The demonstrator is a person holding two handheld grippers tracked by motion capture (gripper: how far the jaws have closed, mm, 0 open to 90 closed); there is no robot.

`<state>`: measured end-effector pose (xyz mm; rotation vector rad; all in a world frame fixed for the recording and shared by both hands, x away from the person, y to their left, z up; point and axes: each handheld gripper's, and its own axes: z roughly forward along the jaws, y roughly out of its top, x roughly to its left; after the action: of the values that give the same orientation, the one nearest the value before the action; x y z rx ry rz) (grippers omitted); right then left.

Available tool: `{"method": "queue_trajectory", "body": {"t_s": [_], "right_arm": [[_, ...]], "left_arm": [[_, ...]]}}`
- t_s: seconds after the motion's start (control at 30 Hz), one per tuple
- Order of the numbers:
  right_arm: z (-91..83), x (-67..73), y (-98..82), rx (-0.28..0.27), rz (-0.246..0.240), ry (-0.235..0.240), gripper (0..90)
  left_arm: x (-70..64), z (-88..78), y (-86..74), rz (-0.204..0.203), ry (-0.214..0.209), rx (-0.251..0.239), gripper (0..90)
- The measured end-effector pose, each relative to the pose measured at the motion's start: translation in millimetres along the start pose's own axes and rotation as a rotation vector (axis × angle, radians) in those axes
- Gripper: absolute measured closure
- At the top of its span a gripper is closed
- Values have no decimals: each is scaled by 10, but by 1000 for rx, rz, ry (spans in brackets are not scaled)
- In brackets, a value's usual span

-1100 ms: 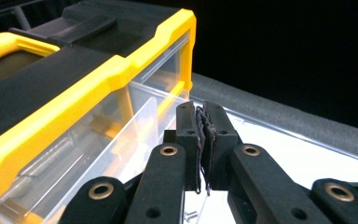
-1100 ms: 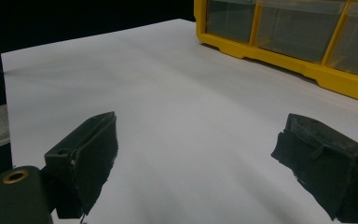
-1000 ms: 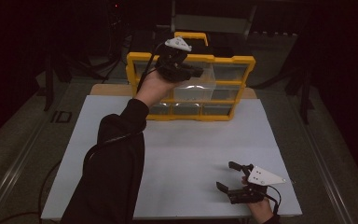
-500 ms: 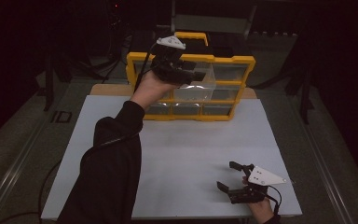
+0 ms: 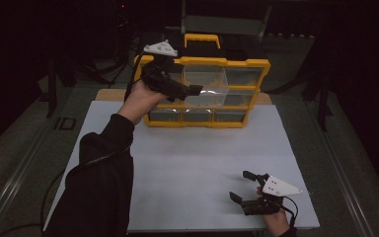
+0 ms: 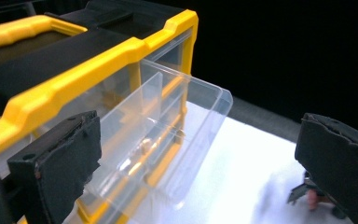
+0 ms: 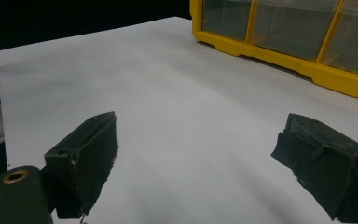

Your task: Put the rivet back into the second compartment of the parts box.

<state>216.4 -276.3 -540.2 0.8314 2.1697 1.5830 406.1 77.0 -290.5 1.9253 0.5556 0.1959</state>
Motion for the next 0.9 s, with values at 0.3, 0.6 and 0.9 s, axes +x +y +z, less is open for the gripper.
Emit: {"method": "queue_trajectory", "body": {"t_s": [0.3,0.6,0.9], "right_arm": [[6,4,-2,4,-3,0,110],[10,8,1,5,-2,-1,110],[19,13,0,12,-5,-4,110]], "left_arm": [[2,-222,-287,-2,36,-31,0],[-87,-469,-639,10,46,-46,0],[-204,-692,-970,14,48,-68,0]]}}
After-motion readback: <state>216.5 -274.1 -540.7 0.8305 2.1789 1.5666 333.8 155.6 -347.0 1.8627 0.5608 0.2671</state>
